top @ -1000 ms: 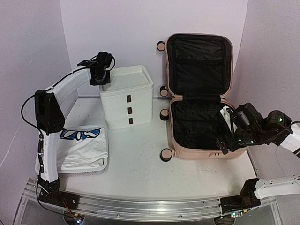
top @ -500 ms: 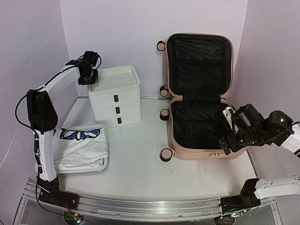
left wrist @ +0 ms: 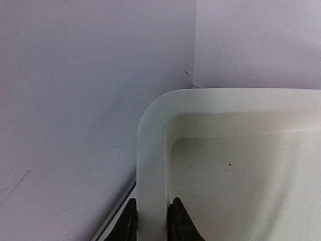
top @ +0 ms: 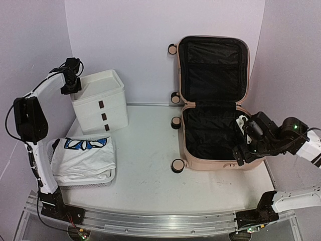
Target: Open, take out, and arrange the luggage
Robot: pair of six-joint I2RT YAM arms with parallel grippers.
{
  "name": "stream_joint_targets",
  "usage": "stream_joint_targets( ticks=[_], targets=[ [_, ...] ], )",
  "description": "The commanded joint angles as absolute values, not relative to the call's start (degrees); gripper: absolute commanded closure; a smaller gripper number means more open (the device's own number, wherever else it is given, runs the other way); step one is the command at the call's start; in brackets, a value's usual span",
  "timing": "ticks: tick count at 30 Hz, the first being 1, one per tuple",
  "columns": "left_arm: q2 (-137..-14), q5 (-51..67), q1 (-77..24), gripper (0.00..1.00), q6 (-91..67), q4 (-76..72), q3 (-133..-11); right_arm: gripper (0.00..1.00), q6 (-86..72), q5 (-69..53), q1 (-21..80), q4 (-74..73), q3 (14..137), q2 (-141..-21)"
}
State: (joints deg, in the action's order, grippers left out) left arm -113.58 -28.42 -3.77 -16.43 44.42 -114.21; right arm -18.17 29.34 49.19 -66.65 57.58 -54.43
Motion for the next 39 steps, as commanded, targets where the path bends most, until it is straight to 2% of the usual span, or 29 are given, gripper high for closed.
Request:
stream_joint_targets(
  ticks=[1,9,17,19,24,28,32,35,39],
  targets=[
    [-109.49,-31.96,-1.58,0.78,-10.51,46.82,-113.13,0.02,-20.66,31.18,49.09,-66.29,59.60,-56.07],
    [-106.37,-15.15,-1.59,0.47,-10.08,46.68,-111.91,0.02,-22.29,31.66,49.10,-66.36,62.34,-61.64],
    [-97.90,-11.59,-1.58,0.15,-8.69,46.90,-109.03,0.02,-23.61,31.35,49.07,-65.48,65.12,-66.47],
    [-94.20,-10.29,-1.58,0.10,-8.43,46.92,-108.11,0.02,-24.08,31.33,49.10,-65.00,65.66,-66.89],
    [-84.45,3.82,-1.78,0.06,-7.15,45.11,-103.81,0.02,-23.98,31.18,46.01,-61.70,65.91,-64.84],
    [-77.62,17.44,-6.17,0.02,-1.72,41.61,-99.46,0.02,-22.32,23.26,34.36,-61.53,68.60,-63.94],
    [-70.56,21.35,-15.13,0.01,5.66,40.70,-99.26,0.02,-17.78,23.00,27.58,-62.34,74.57,-61.38],
    [-63.99,25.35,-15.38,0.01,5.28,37.60,-99.38,0.02,-13.74,24.42,27.54,-62.90,81.13,-58.05],
    [-55.24,23.97,-15.39,0.01,4.35,28.31,-93.14,0.02,-8.97,21.74,27.54,-62.37,89.41,-55.03]
  ],
)
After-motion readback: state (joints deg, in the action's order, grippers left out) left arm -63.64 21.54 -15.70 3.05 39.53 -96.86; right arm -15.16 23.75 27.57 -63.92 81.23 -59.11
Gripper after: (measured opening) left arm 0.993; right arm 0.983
